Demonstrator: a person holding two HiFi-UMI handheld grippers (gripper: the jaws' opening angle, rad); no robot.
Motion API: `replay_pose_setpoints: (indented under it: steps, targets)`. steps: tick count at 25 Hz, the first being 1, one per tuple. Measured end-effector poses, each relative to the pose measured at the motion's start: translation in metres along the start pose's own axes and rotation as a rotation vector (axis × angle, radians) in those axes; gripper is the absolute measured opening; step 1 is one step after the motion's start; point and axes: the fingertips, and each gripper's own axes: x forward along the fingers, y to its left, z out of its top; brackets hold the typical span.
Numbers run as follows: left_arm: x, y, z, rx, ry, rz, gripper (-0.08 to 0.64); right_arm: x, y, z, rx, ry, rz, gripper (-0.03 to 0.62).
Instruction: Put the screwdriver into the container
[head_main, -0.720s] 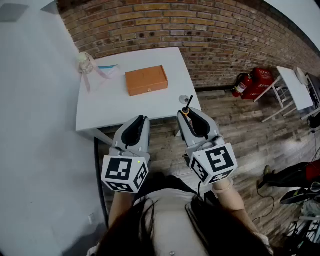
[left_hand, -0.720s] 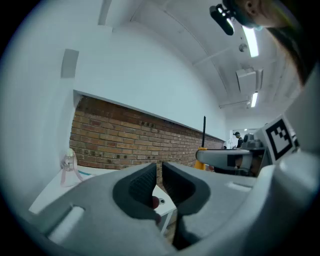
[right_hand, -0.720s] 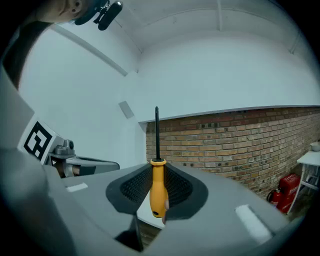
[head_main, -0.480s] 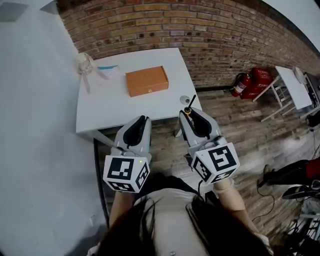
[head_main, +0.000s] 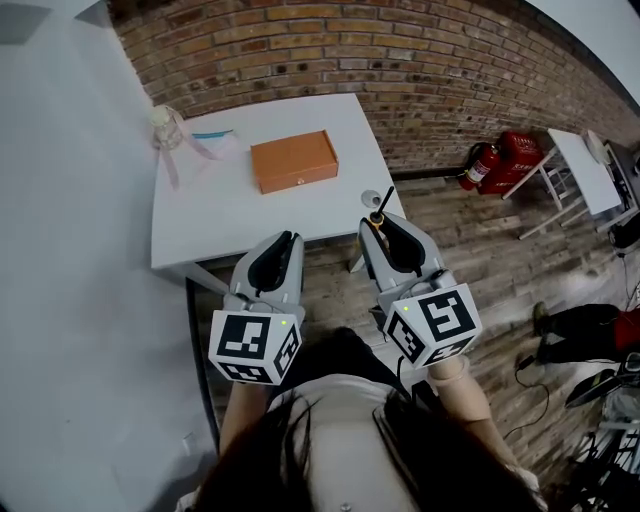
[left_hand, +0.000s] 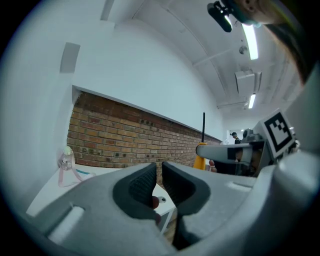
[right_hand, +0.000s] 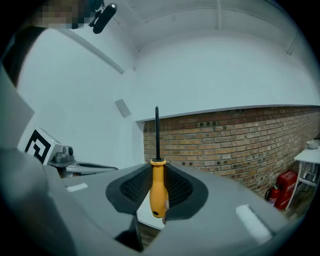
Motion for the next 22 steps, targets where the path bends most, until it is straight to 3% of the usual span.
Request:
replay_pose_setpoints:
  steps: [22]
  targets:
    - [0.04, 0.024, -0.008, -0.012, 0.017, 0.01, 0.037, 0.045, -0.018, -0.001, -0.002, 0.001, 0.024, 0.074]
